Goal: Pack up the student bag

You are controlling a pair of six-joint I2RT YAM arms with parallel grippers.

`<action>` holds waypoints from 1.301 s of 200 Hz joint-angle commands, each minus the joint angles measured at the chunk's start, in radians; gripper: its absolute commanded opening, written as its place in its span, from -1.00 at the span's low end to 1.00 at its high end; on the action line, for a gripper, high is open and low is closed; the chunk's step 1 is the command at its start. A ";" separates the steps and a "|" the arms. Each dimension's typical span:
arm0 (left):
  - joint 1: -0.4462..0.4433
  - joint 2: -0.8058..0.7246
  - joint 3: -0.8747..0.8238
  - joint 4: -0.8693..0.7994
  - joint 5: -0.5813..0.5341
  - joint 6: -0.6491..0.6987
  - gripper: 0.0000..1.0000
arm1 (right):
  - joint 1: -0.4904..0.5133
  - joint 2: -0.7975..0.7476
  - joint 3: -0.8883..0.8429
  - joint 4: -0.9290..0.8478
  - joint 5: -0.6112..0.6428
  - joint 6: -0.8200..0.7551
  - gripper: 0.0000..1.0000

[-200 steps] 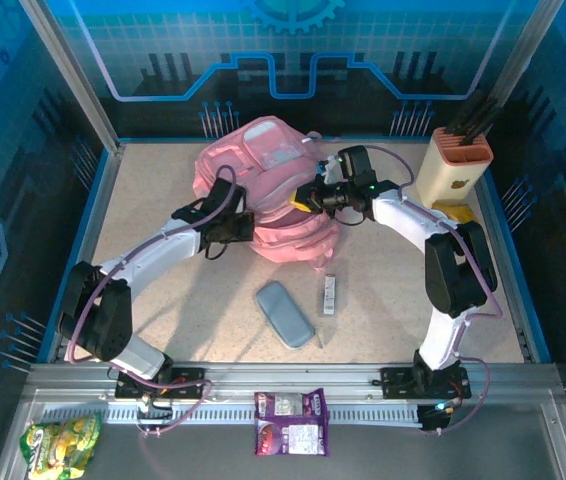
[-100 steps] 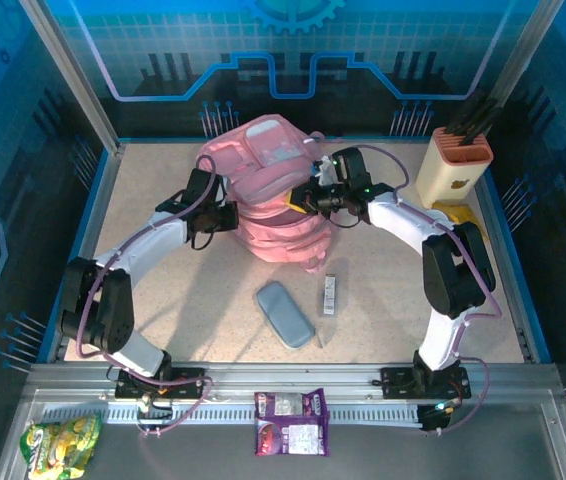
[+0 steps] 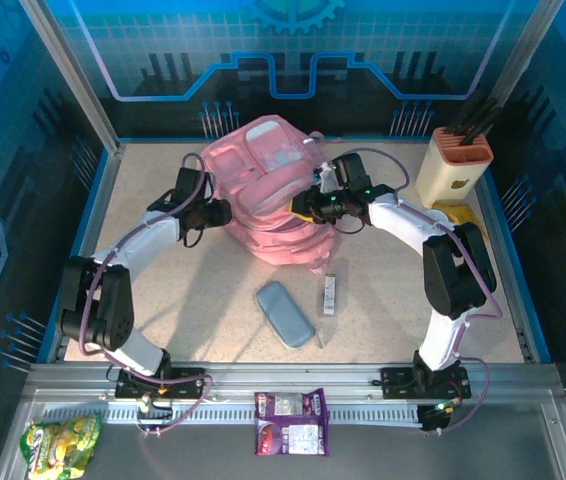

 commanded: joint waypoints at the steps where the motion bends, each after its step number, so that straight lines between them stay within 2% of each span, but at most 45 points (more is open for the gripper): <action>1: -0.012 -0.112 -0.063 0.028 0.096 -0.102 0.03 | 0.025 -0.080 0.036 -0.158 0.015 -0.159 0.00; 15: -0.020 -0.167 -0.099 0.000 0.149 -0.184 0.04 | 0.052 -0.121 0.030 -0.244 0.044 -0.239 0.11; 28: -0.054 -0.217 -0.146 0.000 0.176 -0.224 0.08 | 0.090 -0.149 0.028 -0.361 0.126 -0.316 0.23; 48: -0.142 -0.296 -0.192 -0.041 0.103 -0.277 0.11 | 0.157 -0.218 -0.048 -0.462 0.236 -0.394 0.44; 80: -0.235 -0.357 -0.263 -0.058 0.054 -0.356 0.12 | 0.314 -0.309 -0.184 -0.512 0.390 -0.435 0.79; 104: -0.249 -0.406 -0.331 -0.026 0.056 -0.409 0.13 | 0.449 -0.299 -0.248 -0.498 0.469 -0.425 1.00; 144: -0.250 -0.457 -0.371 -0.106 -0.010 -0.468 0.17 | 0.593 -0.254 -0.294 -0.454 0.569 -0.383 0.99; 171: -0.250 -0.495 -0.411 -0.082 0.005 -0.483 0.27 | 0.668 -0.210 -0.310 -0.410 0.582 -0.365 0.99; 224: -0.250 -0.489 -0.411 -0.098 -0.010 -0.467 0.64 | 0.735 -0.109 -0.293 -0.385 0.620 -0.353 0.99; 260: -0.250 -0.486 -0.408 -0.100 -0.022 -0.465 0.75 | 0.745 -0.051 -0.265 -0.411 0.701 -0.317 0.99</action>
